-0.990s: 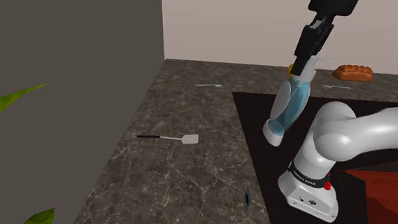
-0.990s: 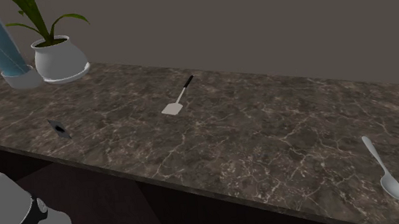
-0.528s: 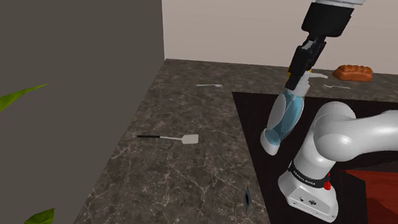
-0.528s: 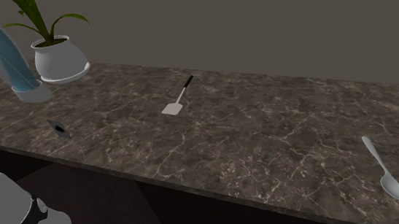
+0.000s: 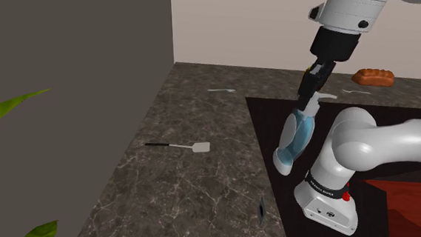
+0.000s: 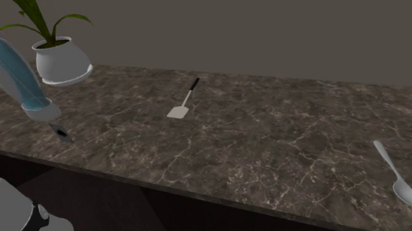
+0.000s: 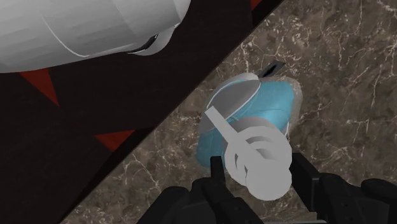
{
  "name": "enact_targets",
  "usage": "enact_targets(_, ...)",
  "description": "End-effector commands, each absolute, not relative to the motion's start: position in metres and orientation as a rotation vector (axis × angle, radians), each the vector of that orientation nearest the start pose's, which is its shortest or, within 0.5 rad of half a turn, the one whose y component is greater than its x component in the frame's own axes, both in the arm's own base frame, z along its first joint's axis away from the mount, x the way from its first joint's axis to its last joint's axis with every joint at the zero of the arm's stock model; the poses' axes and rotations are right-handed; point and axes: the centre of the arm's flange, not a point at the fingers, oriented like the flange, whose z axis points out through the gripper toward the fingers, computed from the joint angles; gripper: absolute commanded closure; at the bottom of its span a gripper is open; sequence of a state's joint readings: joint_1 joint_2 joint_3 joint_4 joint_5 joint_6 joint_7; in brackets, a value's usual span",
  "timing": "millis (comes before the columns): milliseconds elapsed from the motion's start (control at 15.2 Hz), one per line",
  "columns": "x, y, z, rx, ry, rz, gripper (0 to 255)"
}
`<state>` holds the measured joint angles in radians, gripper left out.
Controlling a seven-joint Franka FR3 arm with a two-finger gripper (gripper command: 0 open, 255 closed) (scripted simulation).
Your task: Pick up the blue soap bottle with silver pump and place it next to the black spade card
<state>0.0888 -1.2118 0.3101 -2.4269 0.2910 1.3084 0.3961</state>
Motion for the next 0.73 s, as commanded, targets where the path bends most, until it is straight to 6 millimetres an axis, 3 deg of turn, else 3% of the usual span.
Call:
enact_targets(0, 0.137, 0.151, 0.602, -3.128, 0.155, -0.100, 255)
enact_targets(660, 0.137, 0.151, 0.549, -3.128, 0.155, -0.100, 255)
